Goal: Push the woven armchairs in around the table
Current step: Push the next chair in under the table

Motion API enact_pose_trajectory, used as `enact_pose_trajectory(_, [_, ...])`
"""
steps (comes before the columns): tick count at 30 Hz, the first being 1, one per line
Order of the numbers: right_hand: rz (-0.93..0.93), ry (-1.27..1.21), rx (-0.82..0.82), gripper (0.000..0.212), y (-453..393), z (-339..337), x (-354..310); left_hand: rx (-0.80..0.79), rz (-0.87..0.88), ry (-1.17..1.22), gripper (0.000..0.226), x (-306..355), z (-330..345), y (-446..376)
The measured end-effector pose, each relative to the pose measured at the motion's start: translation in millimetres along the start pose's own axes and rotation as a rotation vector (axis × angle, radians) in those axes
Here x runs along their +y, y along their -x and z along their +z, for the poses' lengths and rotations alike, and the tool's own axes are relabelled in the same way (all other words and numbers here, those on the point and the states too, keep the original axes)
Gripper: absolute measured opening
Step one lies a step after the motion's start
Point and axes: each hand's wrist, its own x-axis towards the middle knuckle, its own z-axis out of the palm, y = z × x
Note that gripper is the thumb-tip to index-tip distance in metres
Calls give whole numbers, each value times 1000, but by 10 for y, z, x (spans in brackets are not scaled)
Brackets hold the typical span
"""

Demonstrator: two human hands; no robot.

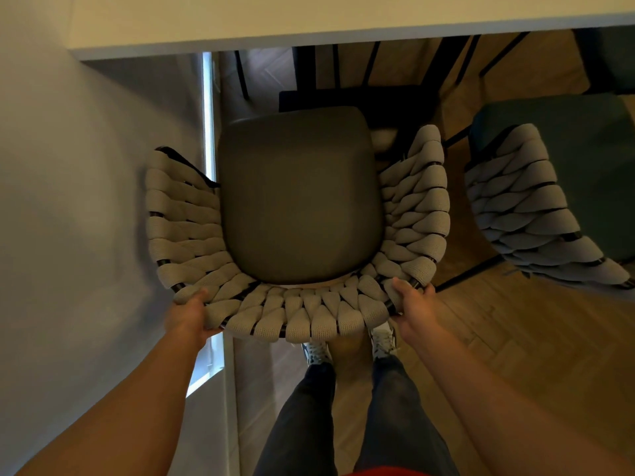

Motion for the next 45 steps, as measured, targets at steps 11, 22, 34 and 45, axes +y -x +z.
enact_pose_trajectory(11, [18,16,11,62,-55,392,115,3,4,21,61,314,-213,-241])
enact_pose_trajectory(22, [-22,37,92,65,-40,408,137,-4,15,11,57,273,-180,-170])
enact_pose_trajectory(34, [-39,41,80,57,-5,431,267,-31,-8,7,54,347,-258,-268])
enact_pose_trajectory(45, [-11,10,67,61,-27,482,210,-21,9,2,55,427,-238,-288])
